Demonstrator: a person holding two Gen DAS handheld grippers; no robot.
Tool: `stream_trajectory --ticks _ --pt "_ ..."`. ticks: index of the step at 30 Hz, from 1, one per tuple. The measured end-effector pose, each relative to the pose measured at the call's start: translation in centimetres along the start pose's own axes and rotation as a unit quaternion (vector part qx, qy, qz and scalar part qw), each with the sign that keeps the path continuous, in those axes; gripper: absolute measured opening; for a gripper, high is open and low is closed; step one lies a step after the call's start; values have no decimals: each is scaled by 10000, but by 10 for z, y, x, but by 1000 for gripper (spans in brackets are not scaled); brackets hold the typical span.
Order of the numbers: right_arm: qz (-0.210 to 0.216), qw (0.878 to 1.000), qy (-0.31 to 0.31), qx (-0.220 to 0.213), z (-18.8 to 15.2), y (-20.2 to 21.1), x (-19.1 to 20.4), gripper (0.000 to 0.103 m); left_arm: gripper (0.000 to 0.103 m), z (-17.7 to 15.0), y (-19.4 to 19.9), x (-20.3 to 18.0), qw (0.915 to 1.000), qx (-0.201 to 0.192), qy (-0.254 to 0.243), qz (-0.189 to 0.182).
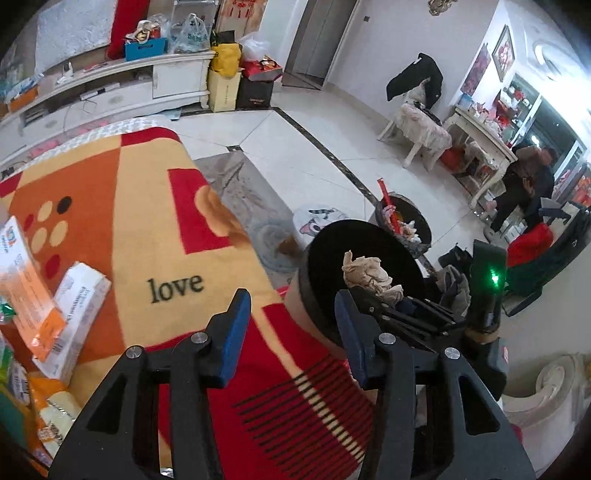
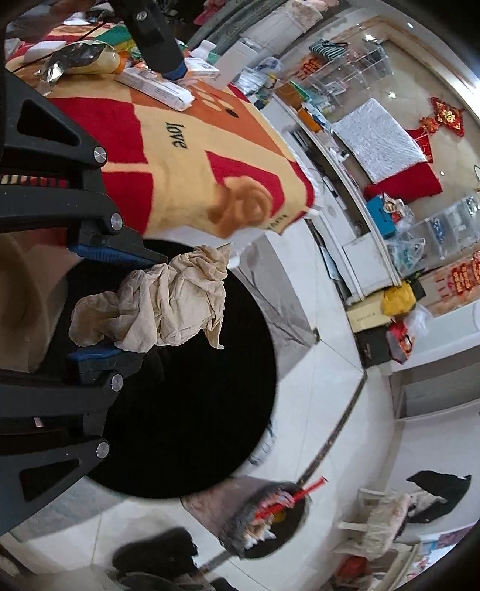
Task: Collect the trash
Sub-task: 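Carry the tissue over the black bin with the right tool while the left tool holds the cup, then open the right tool to drop the tissue while the left tool drops the cup into the bin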
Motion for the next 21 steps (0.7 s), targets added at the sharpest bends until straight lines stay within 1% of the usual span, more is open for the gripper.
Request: stream_trajectory --ticks 5,8,11,13,14,16,17,18,19,20,21 --pt "-125 9997 -57 -205 9 -8 -5 34 46 -3 8 3 10000 -76 56 -17" --pt "-105 9998 -150 -87 10 -16 -7 34 46 -8 11 2 9999 -47 -75 48" --pt "-146 9997 -83 -196 13 -9 -6 34 46 -9 13 2 9996 -52 -221 155" --pt "-224 9995 -64 -193 14 -5 -9 35 47 -8 14 1 9996 -71 -229 135" --pt "-256 9995 -66 -167 14 -3 -11 41 48 -8 14 0 9997 -72 -218 57" --pt "-314 9994 -86 -114 14 -1 -17 50 54 -8 12 -2 9997 -73 -198 -83" --pt "-339 9993 -108 -87 13 0 -21 52 58 -8 12 -3 9997 -84 -190 -138" --pt "-377 9992 -146 -64 13 2 -25 53 59 -9 13 -3 9996 -101 -183 -187" --pt "-396 9990 -196 -49 14 4 -29 58 60 -8 14 -5 9995 -110 -180 -214" --pt "-389 9990 -237 -44 14 5 -31 67 60 -9 15 -5 9994 -114 -166 -272" --pt "-365 9989 -301 -46 14 9 -34 71 62 -10 16 -5 9993 -117 -146 -311"
Point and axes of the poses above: each gripper's, at about its wrist camera, not at the fingertips, and y roughly against the way its jaws point, x to its left, z to its top, the point moved 10 cm from there along -y, roughly the way its jaws point, and after that the axes turned 14 degrees about -z, right-handed, at the moved point
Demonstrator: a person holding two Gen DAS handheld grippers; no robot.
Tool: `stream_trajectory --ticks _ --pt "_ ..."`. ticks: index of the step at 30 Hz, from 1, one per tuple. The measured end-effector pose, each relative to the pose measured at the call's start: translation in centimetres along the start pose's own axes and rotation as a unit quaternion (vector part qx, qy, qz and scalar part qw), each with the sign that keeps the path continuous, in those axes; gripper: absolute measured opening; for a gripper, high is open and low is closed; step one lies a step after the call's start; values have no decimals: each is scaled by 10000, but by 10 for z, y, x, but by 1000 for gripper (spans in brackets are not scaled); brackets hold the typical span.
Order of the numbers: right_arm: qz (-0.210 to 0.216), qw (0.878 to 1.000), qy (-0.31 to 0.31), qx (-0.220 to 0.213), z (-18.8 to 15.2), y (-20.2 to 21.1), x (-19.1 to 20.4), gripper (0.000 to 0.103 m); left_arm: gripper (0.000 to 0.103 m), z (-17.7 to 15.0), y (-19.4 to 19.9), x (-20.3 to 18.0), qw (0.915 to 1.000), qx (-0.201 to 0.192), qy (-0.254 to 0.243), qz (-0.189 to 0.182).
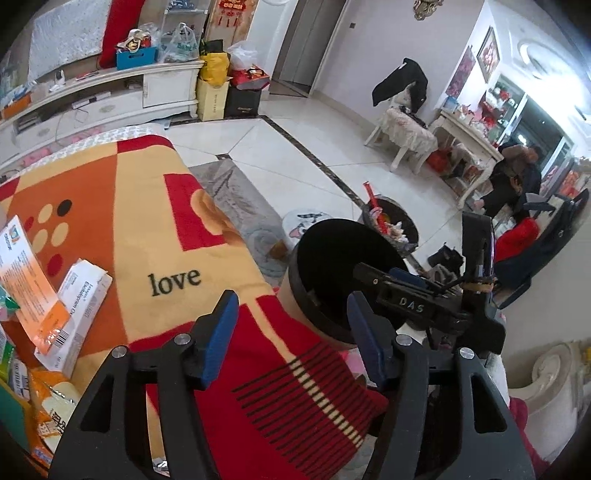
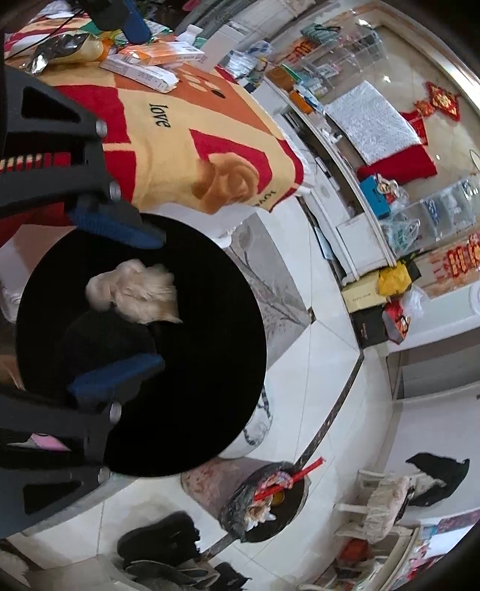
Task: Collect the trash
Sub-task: 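Open the right tool to drop the tissue while the left tool drops the cup into the bin, then grasp the white foam block with the left tool while the right tool grasps a snack wrapper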
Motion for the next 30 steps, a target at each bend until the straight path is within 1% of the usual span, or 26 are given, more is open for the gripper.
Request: stream_trajectory --ticks 3,10,17,24,27,30 --pt "24 10000 -33 -10 1 7 -2 72 65 0 6 4 9999 -46 114 -15" --pt "69 9999 112 -50 0 20 6 72 66 -2 29 11 9996 -187 206 89" --pt "115 9993 353 -51 -5 29 21 72 65 -11 54 23 9987 -314 71 391" --pt "238 9977 625 -116 -10 42 49 72 65 -19 87 48 9959 -538 195 694" --pt "368 9961 786 -131 -14 49 69 72 65 -23 102 60 9947 -626 310 757" --pt "543 9936 974 -153 -18 57 94 72 65 -28 126 73 9927 -773 461 802"
Point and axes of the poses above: each gripper's, at about its wrist camera, not at the fingertips, and y roughly against the way its jaws point, x to its left, z to its top, the point moved 10 cm from there along -y, roughly the way its jaws point, and after that the axes turned 14 degrees about -z, right-handed, at the moved point
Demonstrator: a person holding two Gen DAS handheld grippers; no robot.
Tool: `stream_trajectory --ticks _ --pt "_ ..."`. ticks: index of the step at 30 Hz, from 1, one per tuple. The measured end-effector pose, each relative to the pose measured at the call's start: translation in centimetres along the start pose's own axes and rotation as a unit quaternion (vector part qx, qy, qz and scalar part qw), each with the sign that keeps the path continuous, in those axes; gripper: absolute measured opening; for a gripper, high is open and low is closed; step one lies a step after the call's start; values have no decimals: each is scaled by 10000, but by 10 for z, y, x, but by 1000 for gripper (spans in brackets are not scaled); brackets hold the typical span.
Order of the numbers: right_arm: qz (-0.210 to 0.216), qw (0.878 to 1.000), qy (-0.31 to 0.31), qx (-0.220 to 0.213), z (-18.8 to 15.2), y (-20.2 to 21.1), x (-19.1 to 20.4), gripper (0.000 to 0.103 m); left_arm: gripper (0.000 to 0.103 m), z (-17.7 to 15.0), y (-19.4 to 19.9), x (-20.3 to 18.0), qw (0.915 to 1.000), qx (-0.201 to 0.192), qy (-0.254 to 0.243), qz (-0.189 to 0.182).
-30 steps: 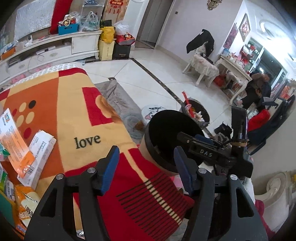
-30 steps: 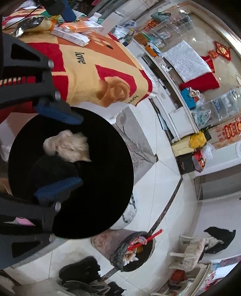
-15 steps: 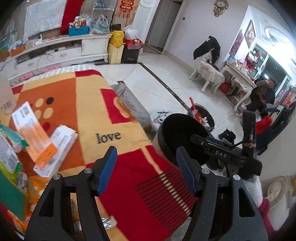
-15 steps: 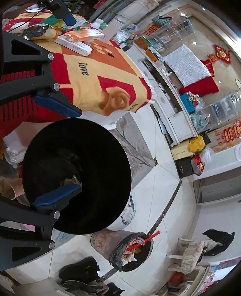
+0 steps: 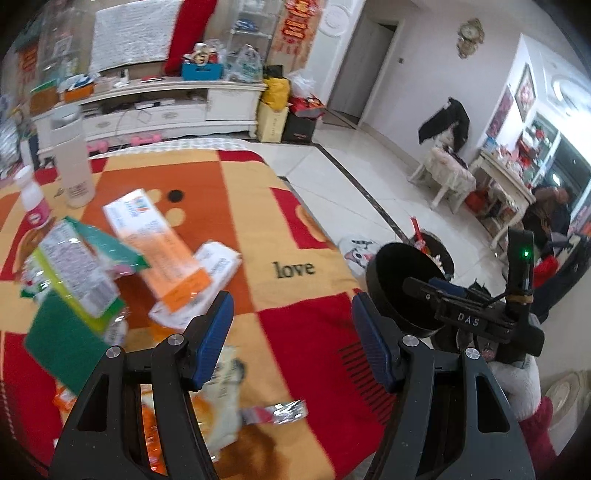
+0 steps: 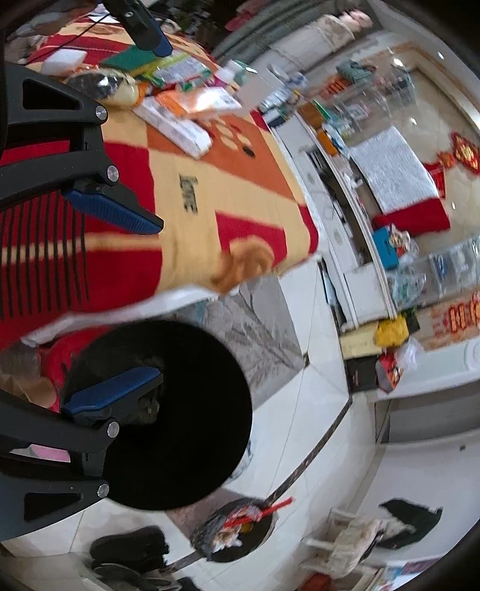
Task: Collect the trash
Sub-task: 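Grasp the white foam block with the left tool while the right tool grasps a snack wrapper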
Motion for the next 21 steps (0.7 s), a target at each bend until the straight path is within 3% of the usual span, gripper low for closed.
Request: stream_trajectory --ticks 10,21 --pt "690 9957 611 123 -7 2 99 72 66 -14 74 82 9962 -301 588 566" --pt "1368 9813 1290 424 -33 6 194 72 66 -75 126 153 9875 -141 1176 1045"
Point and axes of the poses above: each gripper's, at about its wrist camera, not at the fingertips, and y roughly against the way its jaws point, x to its left, z to its top, the point moved 10 cm from there along -y, roughly the way its jaws point, and after that the axes turned 14 degrees about -z, right-handed, at the moved point
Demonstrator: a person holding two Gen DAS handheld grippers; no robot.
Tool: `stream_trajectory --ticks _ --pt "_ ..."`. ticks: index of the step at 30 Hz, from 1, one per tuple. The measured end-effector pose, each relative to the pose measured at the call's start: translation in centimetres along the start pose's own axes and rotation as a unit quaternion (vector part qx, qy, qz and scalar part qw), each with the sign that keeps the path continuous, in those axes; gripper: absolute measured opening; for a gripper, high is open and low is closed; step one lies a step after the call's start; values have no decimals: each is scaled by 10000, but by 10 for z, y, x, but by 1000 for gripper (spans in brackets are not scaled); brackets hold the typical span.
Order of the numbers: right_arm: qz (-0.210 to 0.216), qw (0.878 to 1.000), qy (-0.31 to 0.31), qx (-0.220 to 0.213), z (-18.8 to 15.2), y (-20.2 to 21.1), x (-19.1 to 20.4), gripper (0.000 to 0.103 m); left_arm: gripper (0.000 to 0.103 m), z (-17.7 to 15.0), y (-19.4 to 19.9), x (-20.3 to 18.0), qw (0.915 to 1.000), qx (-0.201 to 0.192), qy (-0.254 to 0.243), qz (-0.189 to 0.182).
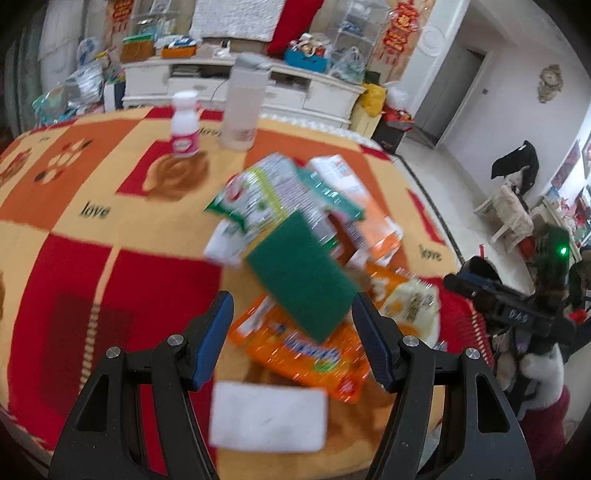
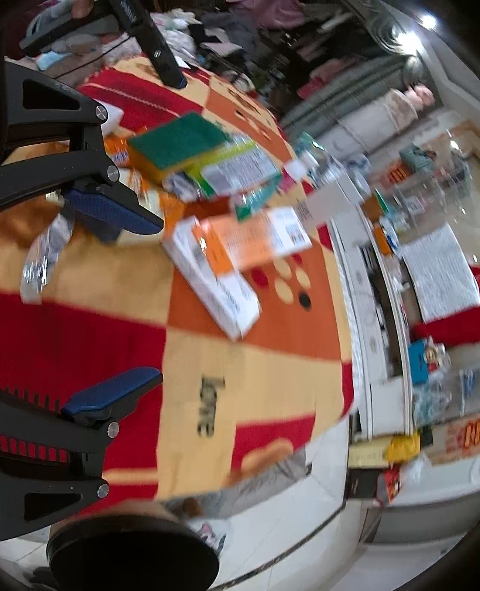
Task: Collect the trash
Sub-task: 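Grasp the white foam block with the left tool while the right tool grasps a snack wrapper, then carry the foam block and wrapper over the black bin with both tools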
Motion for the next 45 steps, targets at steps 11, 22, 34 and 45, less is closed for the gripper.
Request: stream_trajectory --ticks 11,22,34,45 --pt "433 9979 202 429 -24 -19 43 72 66 -53 -5 22 9979 502 390 -132" --pt "535 9966 232 590 -35 -26 56 72 70 -81 -24 28 9937 785 729 -327" --pt "621 9971 218 385 -35 -27 51 29 36 -70 -6 9 9960 590 419 -532" --pt "273 9986 -7 -451 3 21 1 23 31 -50 2 -44 9937 555 -88 -971"
Point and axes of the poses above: each gripper's, at about its wrist camera, not at the fingertips, and y roughly against the way its jaws point, x to its left, z to its top, the point moved 10 cm from there along -y, roughly the way its jaws point, and after that the axes turned 14 degrees about -z, right-handed, at the moved point
